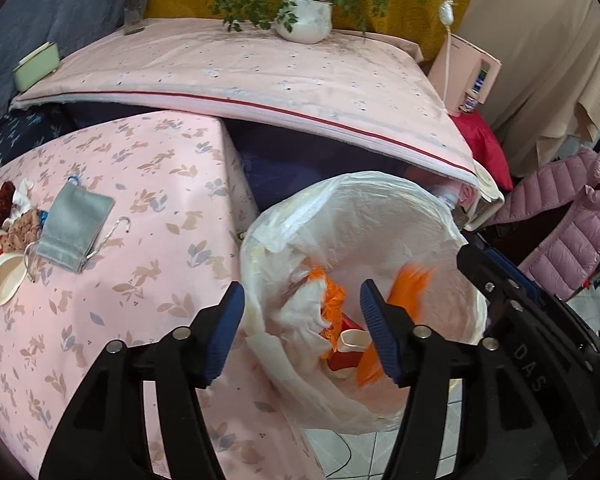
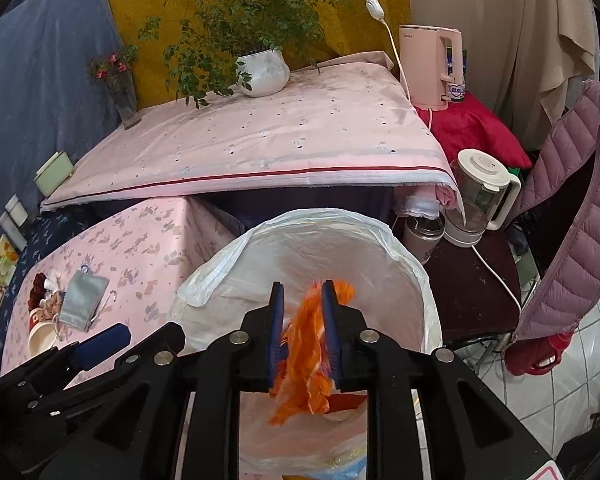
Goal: Collect trash
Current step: 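Move both open tools back over the table toward the paper cup, then grasp the red-and-white paper cup with the left tool while the right tool grasps the grey-green pouch, then carry the paper cup and grey-green pouch over the bin and release both, then move both open tools back over the table toward the scrunchies, then grasp the beige scrunchie with the left tool while the right tool grasps the blue ribbon, then carry the beige scrunchie and blue ribbon over the bin and release both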
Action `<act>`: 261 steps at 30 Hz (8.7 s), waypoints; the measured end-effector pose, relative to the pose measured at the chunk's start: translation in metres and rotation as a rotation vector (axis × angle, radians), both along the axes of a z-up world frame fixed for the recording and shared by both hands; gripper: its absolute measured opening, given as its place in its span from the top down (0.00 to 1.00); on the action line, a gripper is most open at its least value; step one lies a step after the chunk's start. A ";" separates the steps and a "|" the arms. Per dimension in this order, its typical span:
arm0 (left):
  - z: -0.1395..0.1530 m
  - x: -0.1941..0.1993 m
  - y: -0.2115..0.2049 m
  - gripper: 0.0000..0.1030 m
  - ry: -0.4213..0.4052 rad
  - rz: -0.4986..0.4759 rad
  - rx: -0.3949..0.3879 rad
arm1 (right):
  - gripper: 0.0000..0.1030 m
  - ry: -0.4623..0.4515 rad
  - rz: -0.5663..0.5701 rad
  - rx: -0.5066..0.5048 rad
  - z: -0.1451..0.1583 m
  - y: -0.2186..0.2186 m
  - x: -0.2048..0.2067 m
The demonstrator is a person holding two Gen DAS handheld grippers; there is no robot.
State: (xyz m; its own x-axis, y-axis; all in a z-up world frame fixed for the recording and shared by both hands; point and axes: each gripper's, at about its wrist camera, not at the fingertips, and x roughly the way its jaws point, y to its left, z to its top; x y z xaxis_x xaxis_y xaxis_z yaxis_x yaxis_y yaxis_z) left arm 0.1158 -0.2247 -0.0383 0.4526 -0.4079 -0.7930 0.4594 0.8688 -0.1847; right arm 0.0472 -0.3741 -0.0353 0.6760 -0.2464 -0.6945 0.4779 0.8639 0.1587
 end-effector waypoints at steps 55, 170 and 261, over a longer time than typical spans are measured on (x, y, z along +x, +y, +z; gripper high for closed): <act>-0.067 0.098 0.312 0.30 0.046 0.585 0.115 | 0.44 0.127 0.427 -0.024 -0.045 0.248 0.136; 0.010 0.022 0.133 0.49 -0.056 0.286 0.032 | 0.51 0.042 0.249 -0.042 0.005 0.112 0.039; 0.074 0.026 0.132 0.94 -0.171 0.223 -0.085 | 0.84 -0.089 0.235 -0.096 0.068 0.102 0.059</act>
